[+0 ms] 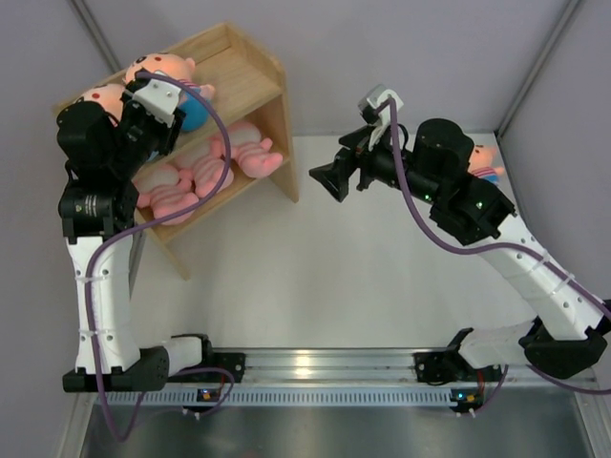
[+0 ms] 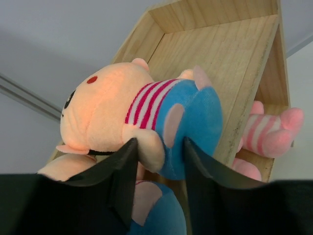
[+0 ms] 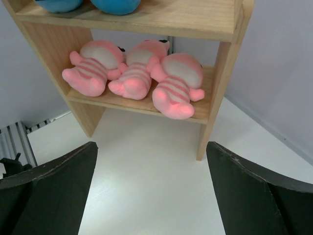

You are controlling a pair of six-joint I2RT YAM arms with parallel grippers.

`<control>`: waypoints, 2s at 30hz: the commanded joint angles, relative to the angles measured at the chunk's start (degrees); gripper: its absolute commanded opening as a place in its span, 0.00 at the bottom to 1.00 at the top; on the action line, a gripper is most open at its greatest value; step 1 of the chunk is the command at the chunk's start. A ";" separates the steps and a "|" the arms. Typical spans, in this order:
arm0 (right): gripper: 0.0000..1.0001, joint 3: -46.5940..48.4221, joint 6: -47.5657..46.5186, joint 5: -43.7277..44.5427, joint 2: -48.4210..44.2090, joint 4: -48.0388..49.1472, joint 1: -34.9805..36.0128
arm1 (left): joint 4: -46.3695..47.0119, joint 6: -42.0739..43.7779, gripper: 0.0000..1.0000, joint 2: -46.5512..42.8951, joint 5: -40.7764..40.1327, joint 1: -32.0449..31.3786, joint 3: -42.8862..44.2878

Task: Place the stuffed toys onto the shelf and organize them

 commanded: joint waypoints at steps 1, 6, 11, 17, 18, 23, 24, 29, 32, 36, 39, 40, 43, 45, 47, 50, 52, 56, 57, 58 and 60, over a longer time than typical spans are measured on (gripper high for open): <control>0.94 0.67 2.86 -0.02 -1.58 0.59 -1.72 | 1.10 -0.81 0.50 -1.90 0.29 0.41 0.61; 0.96 0.58 7.68 5.42 -1.22 -1.34 -4.26 | 1.01 -1.95 0.64 -1.64 0.28 0.41 3.33; 0.97 -2.13 15.16 11.50 -2.10 -4.51 -14.27 | 1.10 -3.26 0.73 -2.78 4.50 0.50 6.32; 0.99 -11.97 23.07 2.03 -2.28 -4.42 -40.36 | 0.75 -10.82 0.70 -8.57 12.22 0.41 2.75; 0.99 -14.42 25.69 -0.43 -0.80 -3.90 -47.53 | 0.66 -11.09 0.70 -9.89 13.28 0.41 0.98; 0.90 -21.47 33.43 -1.42 7.80 0.58 -62.26 | -5.48 -12.24 0.69 -19.54 16.01 0.41 -5.53; 0.86 -21.65 34.06 -1.16 9.57 1.81 -64.80 | -6.89 -12.15 0.69 -20.53 16.46 0.50 -6.06; 0.79 -13.69 36.52 3.41 22.48 2.08 -67.20 | -17.44 -9.96 0.67 -23.52 18.04 0.41 -8.96; 0.77 -9.72 39.15 5.60 29.79 1.99 -67.46 | -20.42 -8.90 0.67 -24.66 17.51 0.41 -12.29; 0.73 -7.68 41.89 7.37 36.37 3.84 -67.82 | -22.54 -7.31 0.68 -27.56 19.53 0.50 -18.80; 0.72 -8.20 44.61 8.16 39.03 5.15 -67.82 | -22.55 -5.30 0.68 -28.80 19.54 0.41 -22.59; 0.72 -8.90 45.31 10.60 39.12 5.77 -67.90 | -22.55 -5.21 0.68 -28.36 18.93 0.50 -23.03; 0.66 -11.37 47.07 13.87 39.38 8.93 -68.17 | -22.63 -5.47 0.68 -28.01 18.22 0.59 -23.29; 0.54 -10.41 46.29 13.18 41.04 10.42 -68.34 | -22.63 -5.38 0.68 -28.09 18.13 0.50 -23.56; 0.36 -9.00 44.62 11.51 42.80 11.13 -68.34 | -22.55 -4.77 0.68 -28.36 18.04 0.50 -24.52; 0.00 -7.77 42.69 11.67 42.90 10.35 -68.43 | -22.55 -4.24 0.68 -28.53 17.25 0.50 -25.84; 0.00 -7.94 41.55 12.20 40.98 9.47 -68.26 | -22.55 -4.15 0.68 -28.88 16.64 0.50 -25.93; 0.00 -12.93 38.64 13.52 28.80 10.43 -66.94 | -23.77 -2.14 0.68 -30.20 14.62 0.50 -27.33; 0.00 -13.91 38.29 13.78 26.22 10.61 -66.07 | -23.78 -0.56 0.68 -31.25 13.05 0.59 -28.21; 0.00 -14.79 38.03 14.05 23.68 10.43 -65.27 | -23.78 0.50 0.68 -32.04 12.16 0.59 -30.65; 0.00 -16.03 37.85 14.23 16.29 9.73 -62.65 | -23.69 3.13 0.68 -33.19 8.92 0.50 -33.39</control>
